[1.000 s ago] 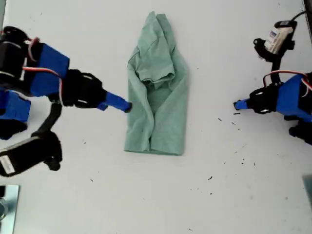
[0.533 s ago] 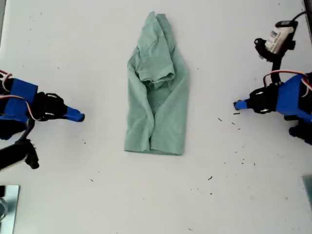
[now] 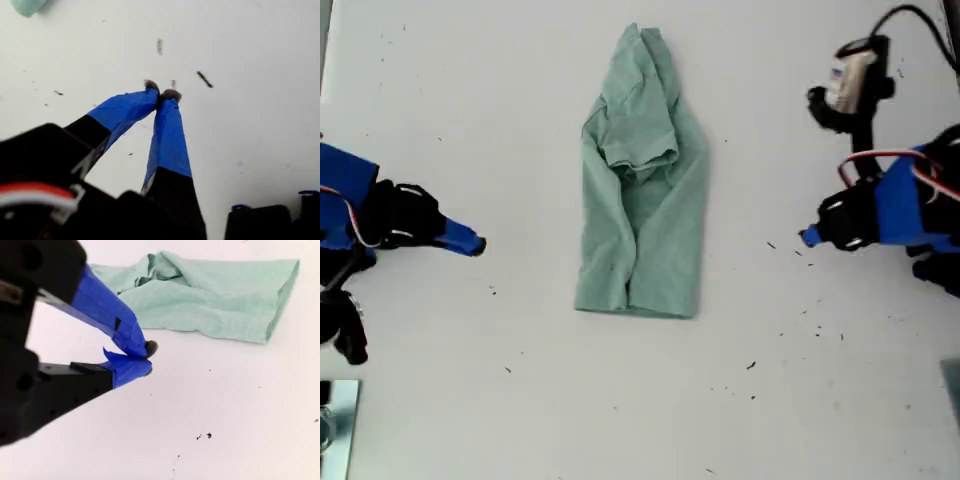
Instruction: Fold t shirt
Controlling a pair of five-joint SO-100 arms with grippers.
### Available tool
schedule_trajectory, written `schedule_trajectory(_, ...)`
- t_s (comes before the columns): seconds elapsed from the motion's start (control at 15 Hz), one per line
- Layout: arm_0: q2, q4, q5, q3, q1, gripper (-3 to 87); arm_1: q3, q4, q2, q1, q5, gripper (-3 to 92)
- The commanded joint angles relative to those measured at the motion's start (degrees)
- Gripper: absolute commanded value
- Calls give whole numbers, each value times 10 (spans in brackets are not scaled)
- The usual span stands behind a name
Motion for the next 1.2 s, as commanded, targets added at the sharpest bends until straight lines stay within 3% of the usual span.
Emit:
schedule_trajectory(0.0, -350, 74, 16, -400, 44, -3, -486, 111, -347, -42, 18, 21)
schedule_trajectory(0.07, -448, 99, 34, -521, 55, -3, -621, 166, -438, -55, 35, -5)
schedule_trajectory(0.2, -598, 129, 62, -689, 62, 39, -737, 182, -517, -76, 71, -9)
schedule_trajectory(0.27, -655, 150, 75, -754, 64, 201, -745, 177, -521, -80, 83, -5)
schedule_trajectory(0.33, -692, 165, 91, -794, 64, 272, -743, 178, -521, -83, 93, 198)
schedule_trajectory(0.4, -707, 168, 106, -802, 57, 304, -742, 178, -522, -83, 96, 283)
schedule_trajectory(0.47, -715, 178, 114, -802, 47, 314, -742, 180, -527, -83, 98, 322)
schedule_trajectory(0.73, -786, 188, 120, -798, 14, 334, -739, 181, -587, -78, 144, 328)
schedule_trajectory(1.0, -904, 148, 128, -800, -32, 340, -728, 125, -674, -56, 156, 330)
schedule_trajectory(1.13, -978, 120, 130, -808, -42, 266, -722, 80, -755, -50, 160, 327)
